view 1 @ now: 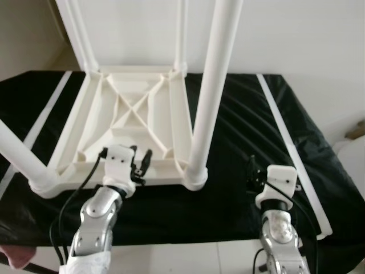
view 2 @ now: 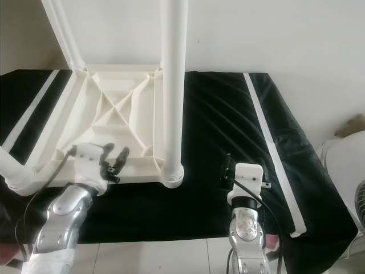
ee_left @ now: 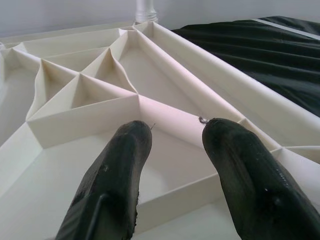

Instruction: Building children table

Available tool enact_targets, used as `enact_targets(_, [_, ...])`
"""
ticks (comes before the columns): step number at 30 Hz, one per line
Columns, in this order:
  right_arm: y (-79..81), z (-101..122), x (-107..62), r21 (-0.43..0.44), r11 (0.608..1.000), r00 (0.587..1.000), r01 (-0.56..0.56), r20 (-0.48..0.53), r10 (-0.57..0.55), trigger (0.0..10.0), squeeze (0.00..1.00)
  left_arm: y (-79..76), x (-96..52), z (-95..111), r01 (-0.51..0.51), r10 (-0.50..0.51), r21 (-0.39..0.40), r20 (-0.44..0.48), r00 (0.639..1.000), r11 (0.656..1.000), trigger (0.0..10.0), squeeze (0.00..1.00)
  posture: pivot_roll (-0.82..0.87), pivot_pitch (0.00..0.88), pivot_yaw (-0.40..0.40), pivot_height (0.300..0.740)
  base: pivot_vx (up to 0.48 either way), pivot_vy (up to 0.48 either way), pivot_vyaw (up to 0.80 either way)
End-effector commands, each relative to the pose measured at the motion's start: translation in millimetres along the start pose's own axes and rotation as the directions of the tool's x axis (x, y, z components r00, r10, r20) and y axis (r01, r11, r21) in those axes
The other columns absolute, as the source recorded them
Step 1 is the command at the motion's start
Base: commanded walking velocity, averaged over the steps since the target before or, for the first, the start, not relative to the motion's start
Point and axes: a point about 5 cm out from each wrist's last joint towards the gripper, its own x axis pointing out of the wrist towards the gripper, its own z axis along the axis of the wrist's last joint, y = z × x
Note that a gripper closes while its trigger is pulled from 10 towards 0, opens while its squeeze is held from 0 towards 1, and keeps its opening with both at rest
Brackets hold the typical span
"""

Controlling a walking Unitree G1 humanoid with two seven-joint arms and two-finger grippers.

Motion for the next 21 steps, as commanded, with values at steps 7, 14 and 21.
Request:
enact_targets(7, [-17.6,-6.6,-8.0,-0.02,0.989,0.988,0.148,-0.032,-0.148,10.0,0.0,11.3,-1.2,-4.3,-0.168,0.169,0.012,-0.016,0.986,0.986,10.0,0.0,-0.12,0.112,0.028,0.74,0.0,0.267,0.0])
enact_targets(14, [-23.7,-6.5,-13.3,-0.029,0.976,0.976,0.215,-0.033,-0.216,10.0,0.0,10.6,-1.5,-4.2,-0.155,0.155,0.022,-0.018,0.988,0.988,10.0,0.0,-0.13,0.123,0.036,0.74,0.0,0.266,0.0])
enact_targets(21, [-37.2,-10.6,-28.0,-0.052,0.951,0.95,0.304,-0.06,-0.307,10.0,0.0,10.6,-1.9,-3.4,-0.143,0.143,0.028,-0.021,0.989,0.989,10.0,0.0,-0.13,0.135,0.041,0.74,0.0,0.266,0.0])
